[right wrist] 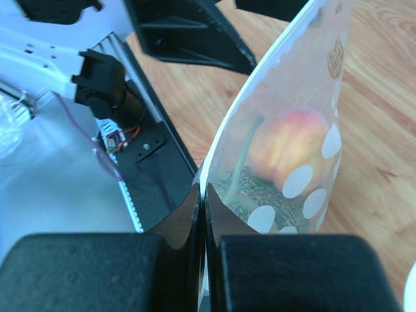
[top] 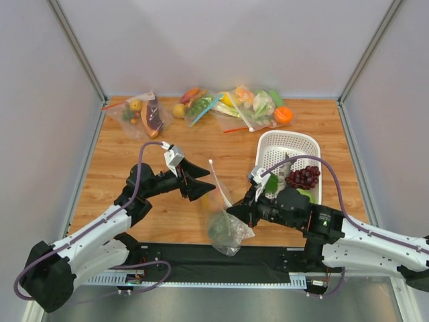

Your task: Open the zip-top bag and remove the fake food

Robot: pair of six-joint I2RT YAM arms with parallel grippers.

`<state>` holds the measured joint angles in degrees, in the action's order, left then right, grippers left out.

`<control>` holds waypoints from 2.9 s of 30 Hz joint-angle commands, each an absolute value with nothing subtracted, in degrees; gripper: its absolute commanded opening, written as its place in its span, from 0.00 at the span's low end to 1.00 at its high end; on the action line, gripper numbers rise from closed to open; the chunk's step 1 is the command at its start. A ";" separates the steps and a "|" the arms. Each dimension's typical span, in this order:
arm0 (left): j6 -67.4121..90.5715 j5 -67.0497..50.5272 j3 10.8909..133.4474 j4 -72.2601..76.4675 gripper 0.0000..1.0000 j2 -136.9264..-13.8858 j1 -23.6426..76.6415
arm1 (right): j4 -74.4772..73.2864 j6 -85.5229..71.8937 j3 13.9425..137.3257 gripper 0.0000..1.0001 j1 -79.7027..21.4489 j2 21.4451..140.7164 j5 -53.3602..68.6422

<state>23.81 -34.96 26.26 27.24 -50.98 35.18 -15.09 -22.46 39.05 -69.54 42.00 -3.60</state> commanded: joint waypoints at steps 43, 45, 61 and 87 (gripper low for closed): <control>33.13 -49.92 23.91 52.91 0.75 -64.33 28.83 | -5.54 -21.36 38.85 0.00 -69.26 35.16 10.81; 33.92 -50.01 23.55 54.14 0.75 -64.51 28.83 | -5.62 -21.53 39.20 0.00 -69.26 34.98 11.60; 55.19 -56.95 21.79 87.45 0.57 -76.11 29.00 | -3.96 -22.76 37.71 0.00 -69.17 34.54 12.92; 21.80 -35.52 26.54 10.32 0.00 -44.21 31.20 | -20.73 -22.68 38.84 0.40 -69.26 36.04 -8.52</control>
